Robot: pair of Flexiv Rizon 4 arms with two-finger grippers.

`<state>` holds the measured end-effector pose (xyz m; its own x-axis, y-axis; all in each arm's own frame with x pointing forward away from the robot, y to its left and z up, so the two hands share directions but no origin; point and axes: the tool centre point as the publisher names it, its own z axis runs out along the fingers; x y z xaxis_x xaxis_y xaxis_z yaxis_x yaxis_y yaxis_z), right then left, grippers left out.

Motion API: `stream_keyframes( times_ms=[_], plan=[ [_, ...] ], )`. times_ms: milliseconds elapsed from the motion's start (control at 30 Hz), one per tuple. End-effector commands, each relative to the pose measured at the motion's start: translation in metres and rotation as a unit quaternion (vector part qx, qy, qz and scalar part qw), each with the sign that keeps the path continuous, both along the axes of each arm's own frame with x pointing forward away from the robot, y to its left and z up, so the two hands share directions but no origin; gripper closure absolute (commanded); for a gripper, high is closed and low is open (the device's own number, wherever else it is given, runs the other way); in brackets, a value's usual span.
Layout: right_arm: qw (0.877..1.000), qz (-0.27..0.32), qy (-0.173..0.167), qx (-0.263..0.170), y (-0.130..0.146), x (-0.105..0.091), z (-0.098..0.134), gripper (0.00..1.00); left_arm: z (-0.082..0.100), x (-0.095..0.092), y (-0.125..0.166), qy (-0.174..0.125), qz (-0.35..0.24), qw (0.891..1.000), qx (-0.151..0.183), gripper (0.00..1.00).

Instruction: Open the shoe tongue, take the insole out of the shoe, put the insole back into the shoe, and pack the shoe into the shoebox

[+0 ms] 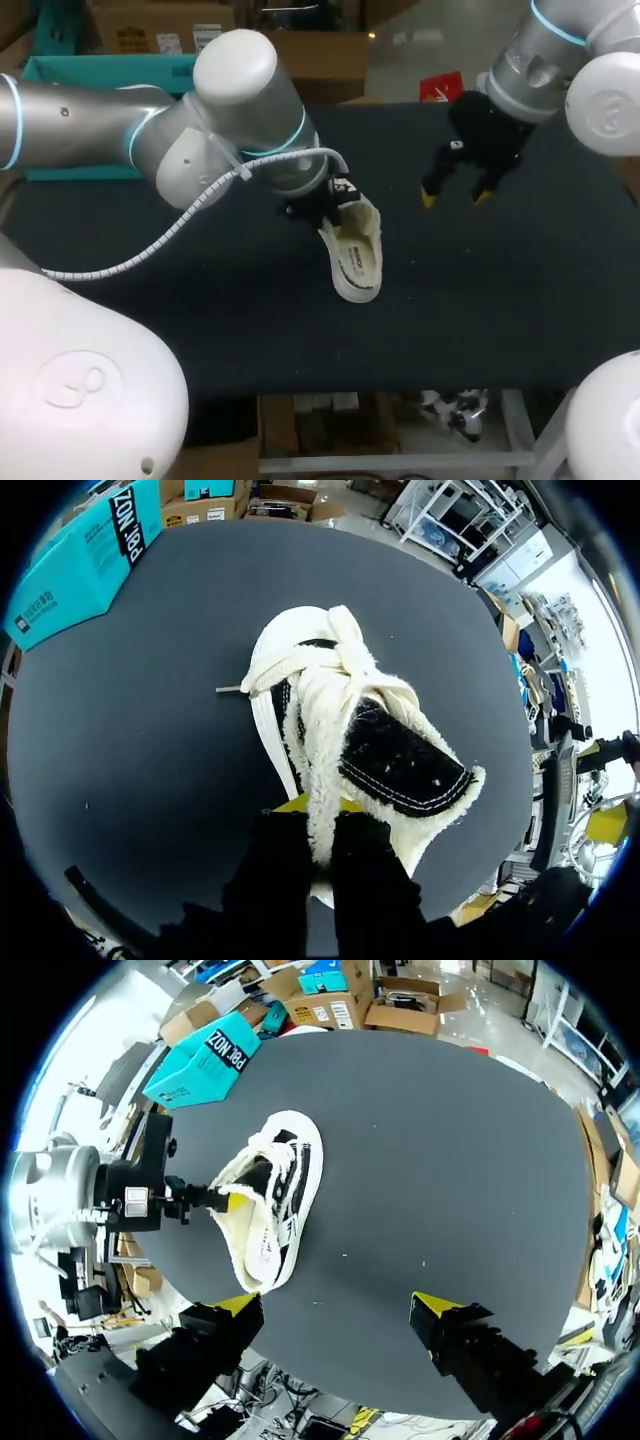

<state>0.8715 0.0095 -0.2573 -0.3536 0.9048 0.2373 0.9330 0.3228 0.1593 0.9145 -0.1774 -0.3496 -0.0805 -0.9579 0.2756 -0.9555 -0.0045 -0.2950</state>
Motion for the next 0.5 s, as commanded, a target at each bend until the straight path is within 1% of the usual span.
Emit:
stream_keyframes(
  times_ms=[33,67,100,133,167,200,233,267,300,333,367,400,433,500],
  plan=[
    [0.993,0.116,-0.016,0.014,-0.025,0.001,0.007,0.0,0.01,0.0,0.022,-0.014,-0.061,0.998,-0.029,1.0],
    [0.99,0.14,-0.016,0.006,-0.029,0.003,0.008,0.0,0.013,0.002,0.024,-0.009,-0.072,0.997,-0.031,1.0],
    [0.985,0.173,-0.016,-0.001,-0.031,0.005,0.01,0.0,0.015,0.004,0.026,-0.021,-0.093,0.995,-0.025,1.0],
    [0.976,0.219,-0.014,-0.006,-0.033,0.007,0.011,0.0,0.018,0.004,0.027,-0.025,-0.125,0.991,-0.031,1.0],
    [0.972,0.232,-0.004,-0.024,-0.035,0.009,0.013,0.0,0.022,0.007,0.029,-0.027,-0.126,0.991,-0.03,1.0],
    [0.965,0.258,-0.002,-0.033,-0.035,0.012,0.015,0.0,0.025,0.01,0.03,-0.04,-0.145,0.988,-0.021,1.0],
    [0.956,0.289,0.0,-0.041,-0.036,0.014,0.017,0.0,0.029,0.009,0.03,-0.052,-0.18,0.982,-0.026,1.0],
    [0.944,0.326,-0.001,-0.054,-0.036,0.015,0.019,0.0,0.033,0.009,0.031,-0.058,-0.194,0.979,-0.018,1.0],
    [0.929,0.364,-0.004,-0.064,-0.036,0.016,0.02,0.0,0.037,0.009,0.03,-0.072,-0.225,0.972,-0.008,1.0],
    [0.916,0.394,-0.003,-0.071,-0.035,0.016,0.022,0.0,0.042,0.009,0.031,-0.081,-0.249,0.965,-0.012,1.0],
    [0.901,0.425,0.005,-0.086,-0.033,0.018,0.023,0.0,0.047,0.01,0.031,-0.09,-0.269,0.959,-0.01,1.0],
    [0.888,0.451,0.012,-0.09,-0.029,0.018,0.022,0.0,0.053,0.01,0.032,-0.1,-0.288,0.952,-0.004,1.0],
    [0.887,0.451,0.035,-0.094,-0.025,0.02,0.022,0.0,0.059,0.012,0.032,-0.108,-0.299,0.948,-0.003,1.0],
    [0.887,0.451,0.035,-0.094,-0.025,0.02,0.022,0.0,0.071,0.014,0.033,-0.128,-0.327,0.936,0.007,1.0]
  ],
)
